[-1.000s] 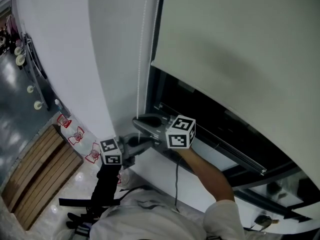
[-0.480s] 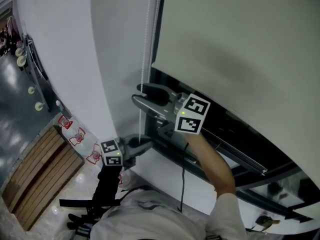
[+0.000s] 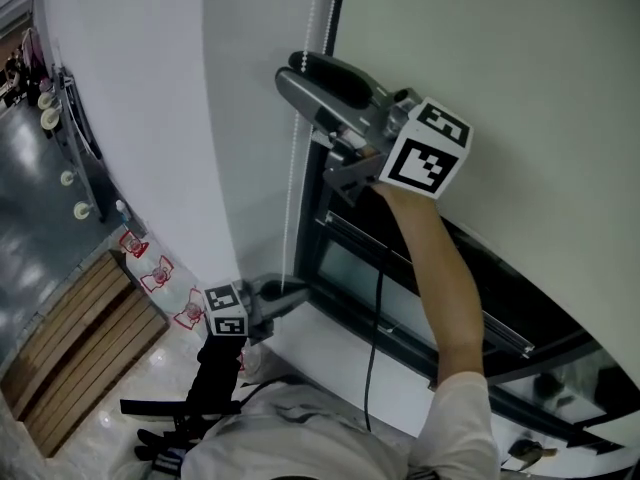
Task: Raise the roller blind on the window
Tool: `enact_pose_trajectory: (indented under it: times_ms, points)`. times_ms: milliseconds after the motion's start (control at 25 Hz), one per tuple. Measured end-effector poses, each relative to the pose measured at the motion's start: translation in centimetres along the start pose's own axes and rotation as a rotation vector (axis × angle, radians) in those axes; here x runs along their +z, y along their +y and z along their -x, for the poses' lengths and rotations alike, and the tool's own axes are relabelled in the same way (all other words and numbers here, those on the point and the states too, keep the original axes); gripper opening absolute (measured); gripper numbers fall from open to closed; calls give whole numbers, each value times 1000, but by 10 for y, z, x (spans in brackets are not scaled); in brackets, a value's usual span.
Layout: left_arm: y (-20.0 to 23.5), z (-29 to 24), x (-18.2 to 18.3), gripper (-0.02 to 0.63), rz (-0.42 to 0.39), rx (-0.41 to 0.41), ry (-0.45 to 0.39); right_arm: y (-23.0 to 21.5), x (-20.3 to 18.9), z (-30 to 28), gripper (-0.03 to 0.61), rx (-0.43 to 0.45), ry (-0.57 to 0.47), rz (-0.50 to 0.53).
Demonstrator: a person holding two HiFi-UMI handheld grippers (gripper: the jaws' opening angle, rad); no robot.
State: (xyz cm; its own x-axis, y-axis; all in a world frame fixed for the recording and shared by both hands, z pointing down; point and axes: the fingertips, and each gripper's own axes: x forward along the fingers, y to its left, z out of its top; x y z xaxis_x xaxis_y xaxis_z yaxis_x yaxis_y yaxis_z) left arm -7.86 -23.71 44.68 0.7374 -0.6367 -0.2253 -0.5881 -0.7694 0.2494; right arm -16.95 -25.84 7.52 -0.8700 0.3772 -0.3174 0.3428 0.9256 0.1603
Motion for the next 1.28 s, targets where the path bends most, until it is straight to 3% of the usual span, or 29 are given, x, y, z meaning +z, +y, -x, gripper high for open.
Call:
enact_pose_trajectory:
  times_ms: [480, 560, 640, 800, 1280]
  points:
    - [-1, 2, -4, -2, 11, 5, -6, -18, 49, -15, 111, -13, -23, 51]
    - [-1, 3, -5, -2, 13, 8, -6, -21, 49, -14, 44, -45, -27, 43]
    - [-1, 5, -6, -2, 15, 10, -3, -25, 49, -10, 17, -74, -41, 18]
    - [-1, 5, -9, -2, 20, 9, 2, -26, 50, -3, 14, -78, -78, -32]
    - [-6, -7, -6, -2, 14, -26, 3, -8, 36, 7, 12, -87, -33, -27]
